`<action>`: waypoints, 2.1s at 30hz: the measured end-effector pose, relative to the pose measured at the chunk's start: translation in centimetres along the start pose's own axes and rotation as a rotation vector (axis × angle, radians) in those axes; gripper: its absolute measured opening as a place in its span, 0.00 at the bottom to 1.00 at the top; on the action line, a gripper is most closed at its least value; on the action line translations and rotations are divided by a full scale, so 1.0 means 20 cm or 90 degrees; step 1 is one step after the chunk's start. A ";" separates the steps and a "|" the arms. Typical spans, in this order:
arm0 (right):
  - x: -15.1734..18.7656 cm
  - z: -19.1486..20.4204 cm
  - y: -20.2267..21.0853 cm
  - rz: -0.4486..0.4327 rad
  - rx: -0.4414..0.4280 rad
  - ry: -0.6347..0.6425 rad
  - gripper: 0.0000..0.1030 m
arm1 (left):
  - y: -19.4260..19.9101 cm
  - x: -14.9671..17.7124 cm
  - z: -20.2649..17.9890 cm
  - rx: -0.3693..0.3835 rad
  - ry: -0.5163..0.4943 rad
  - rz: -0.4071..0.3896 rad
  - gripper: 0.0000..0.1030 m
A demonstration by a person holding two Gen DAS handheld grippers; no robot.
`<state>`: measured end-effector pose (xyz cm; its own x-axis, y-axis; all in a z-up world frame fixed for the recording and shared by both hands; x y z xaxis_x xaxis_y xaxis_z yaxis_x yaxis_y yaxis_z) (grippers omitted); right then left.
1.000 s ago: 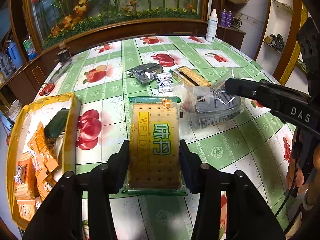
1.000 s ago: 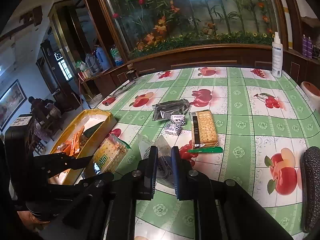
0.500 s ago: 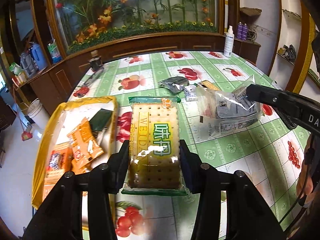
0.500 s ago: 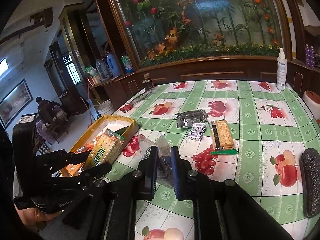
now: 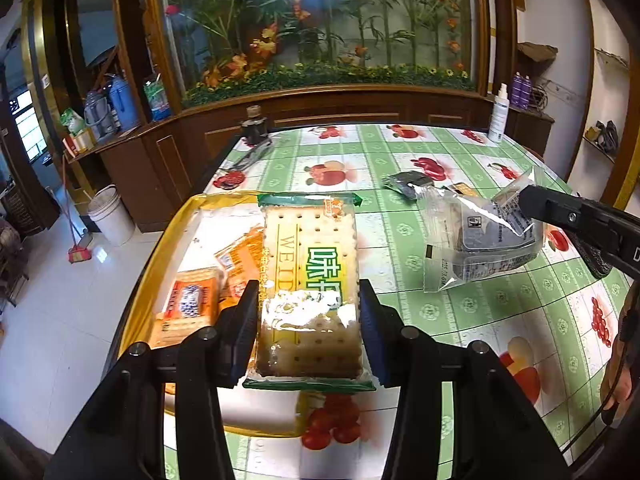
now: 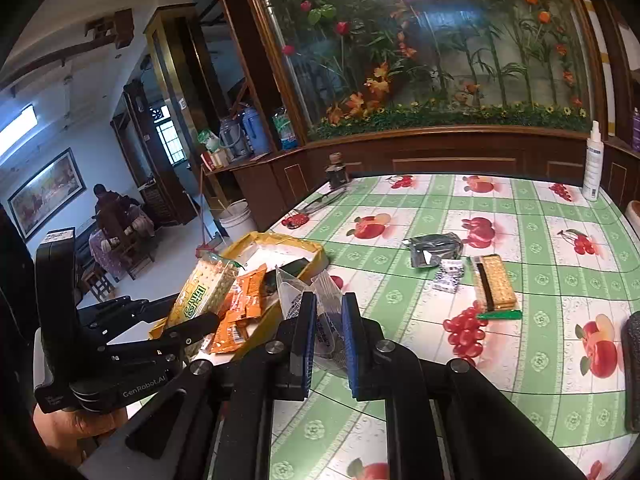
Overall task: Organize snacks
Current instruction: 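Carry the cracker pack and clear bag over the yellow tray with both tools, then open both tools to drop the cracker pack and clear bag into the tray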
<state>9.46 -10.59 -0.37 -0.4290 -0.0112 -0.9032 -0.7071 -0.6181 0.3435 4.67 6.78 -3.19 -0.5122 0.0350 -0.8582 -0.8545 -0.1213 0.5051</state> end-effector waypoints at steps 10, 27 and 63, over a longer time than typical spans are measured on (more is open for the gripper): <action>-0.03 0.18 -0.09 -0.001 -0.035 0.009 0.12 | 0.03 0.03 0.17 -0.036 0.032 -0.005 0.44; -0.05 0.42 -0.33 0.010 -0.088 0.027 0.12 | 0.01 0.08 0.38 -0.072 0.070 0.000 0.44; 0.08 0.36 -0.92 0.079 -0.097 -0.029 0.12 | -0.26 0.17 0.51 -0.093 0.087 0.065 0.44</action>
<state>17.72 6.41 -6.31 -0.5347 -0.0608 -0.8429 -0.5557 -0.7261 0.4048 6.43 17.58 -7.74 -0.5709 -0.1184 -0.8124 -0.7718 -0.2599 0.5803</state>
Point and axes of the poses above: each gripper's, at about its wrist camera, not at the fingertips, and y roughly against the way its jaws point, z to its left, x to its underside, the point moved 2 cm from there along -y, roughly the way its jaws point, and after that the axes turned 11 degrees about -z, right-handed, at the moved point
